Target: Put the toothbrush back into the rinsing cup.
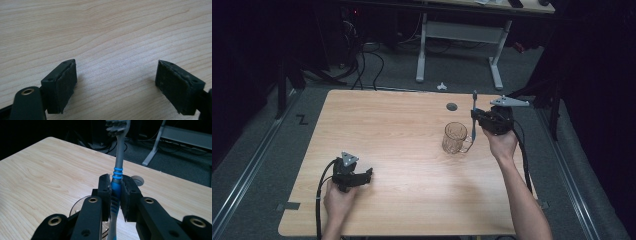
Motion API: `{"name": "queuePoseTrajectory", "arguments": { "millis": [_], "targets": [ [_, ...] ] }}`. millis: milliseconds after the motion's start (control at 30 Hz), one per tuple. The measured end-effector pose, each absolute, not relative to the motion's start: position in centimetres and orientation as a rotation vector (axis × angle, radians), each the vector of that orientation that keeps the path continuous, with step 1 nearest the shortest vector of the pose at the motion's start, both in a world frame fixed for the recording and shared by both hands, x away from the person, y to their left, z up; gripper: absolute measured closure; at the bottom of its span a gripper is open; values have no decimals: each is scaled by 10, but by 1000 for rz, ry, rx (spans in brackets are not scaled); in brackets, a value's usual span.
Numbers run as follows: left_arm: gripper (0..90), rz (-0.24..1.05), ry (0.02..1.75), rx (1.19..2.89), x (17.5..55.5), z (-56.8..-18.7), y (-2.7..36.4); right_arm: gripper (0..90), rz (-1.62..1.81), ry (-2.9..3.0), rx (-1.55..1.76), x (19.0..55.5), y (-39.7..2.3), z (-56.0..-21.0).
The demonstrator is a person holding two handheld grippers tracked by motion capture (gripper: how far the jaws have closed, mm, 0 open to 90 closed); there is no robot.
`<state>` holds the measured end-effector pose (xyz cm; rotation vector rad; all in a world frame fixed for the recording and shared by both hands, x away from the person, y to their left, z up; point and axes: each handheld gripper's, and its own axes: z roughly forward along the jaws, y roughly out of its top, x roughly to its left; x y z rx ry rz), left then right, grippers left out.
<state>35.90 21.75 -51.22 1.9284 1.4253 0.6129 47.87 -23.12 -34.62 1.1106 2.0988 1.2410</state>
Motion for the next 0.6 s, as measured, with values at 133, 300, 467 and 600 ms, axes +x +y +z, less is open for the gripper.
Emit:
{"name": "queuePoseTrajectory", "arguments": {
  "millis": [133,300,467,600],
  "targets": [
    [182,613,1425,1929,359,-512,218,795,1233,2102,1101,482,-227,-346],
    [181,612,1423,1929,359,-512,217,795,1229,2107,1107,485,-224,-350],
    [181,611,1423,1927,359,-512,217,795,1221,2114,1115,487,-222,-355],
    [181,612,1423,1927,359,-512,217,794,1215,2116,1124,488,-223,-358]
  ]
}}
